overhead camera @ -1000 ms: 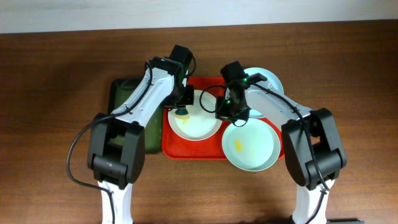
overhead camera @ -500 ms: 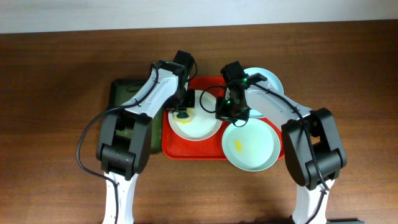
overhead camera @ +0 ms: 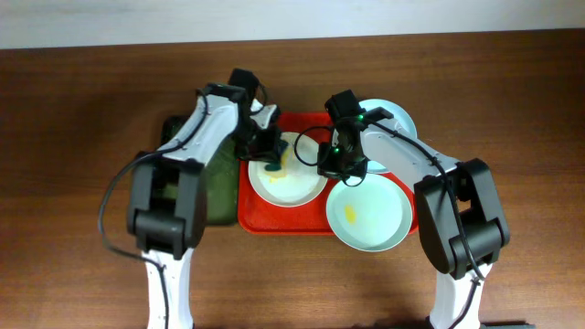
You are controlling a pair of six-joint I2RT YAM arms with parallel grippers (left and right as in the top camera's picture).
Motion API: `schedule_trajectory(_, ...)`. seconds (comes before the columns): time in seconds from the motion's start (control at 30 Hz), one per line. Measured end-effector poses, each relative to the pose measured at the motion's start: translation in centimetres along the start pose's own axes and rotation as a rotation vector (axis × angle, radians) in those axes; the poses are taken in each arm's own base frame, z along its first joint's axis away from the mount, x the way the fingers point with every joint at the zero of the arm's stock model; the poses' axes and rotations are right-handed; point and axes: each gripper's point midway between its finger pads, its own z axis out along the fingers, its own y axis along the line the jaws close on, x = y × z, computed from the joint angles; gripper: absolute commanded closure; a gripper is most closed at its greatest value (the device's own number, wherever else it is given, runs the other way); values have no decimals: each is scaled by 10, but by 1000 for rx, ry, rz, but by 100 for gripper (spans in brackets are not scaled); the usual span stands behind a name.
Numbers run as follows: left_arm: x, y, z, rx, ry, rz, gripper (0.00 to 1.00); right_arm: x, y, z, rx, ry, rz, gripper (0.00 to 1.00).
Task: Clean dirty plates on tray and stack at the side
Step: 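Scrub the white plate with the sponge held in the left gripper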
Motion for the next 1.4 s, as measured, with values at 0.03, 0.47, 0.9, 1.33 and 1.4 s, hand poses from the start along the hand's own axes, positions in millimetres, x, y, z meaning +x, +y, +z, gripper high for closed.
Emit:
schedule_trajectory(0.03,0,-1,-19,-48,-34,-2,100,0,0,0,1,1,0,96)
schedule_trajectory(0.47,27,15,6,-409,-99,-91,100,3,-1,0,6,11,-9,96)
schedule_trajectory(0.9,33,-22,32,-76,-102,-24,100,3,-3,0,9,12,-7,96)
schedule_trajectory(1.33,26,-10,-36,-288,-240,-25,100,3,-3,0,9,13,-7,96)
schedule_trajectory(1.4,23,-2,-32,-317,-243,-32,100,3,-3,0,9,13,-6,96)
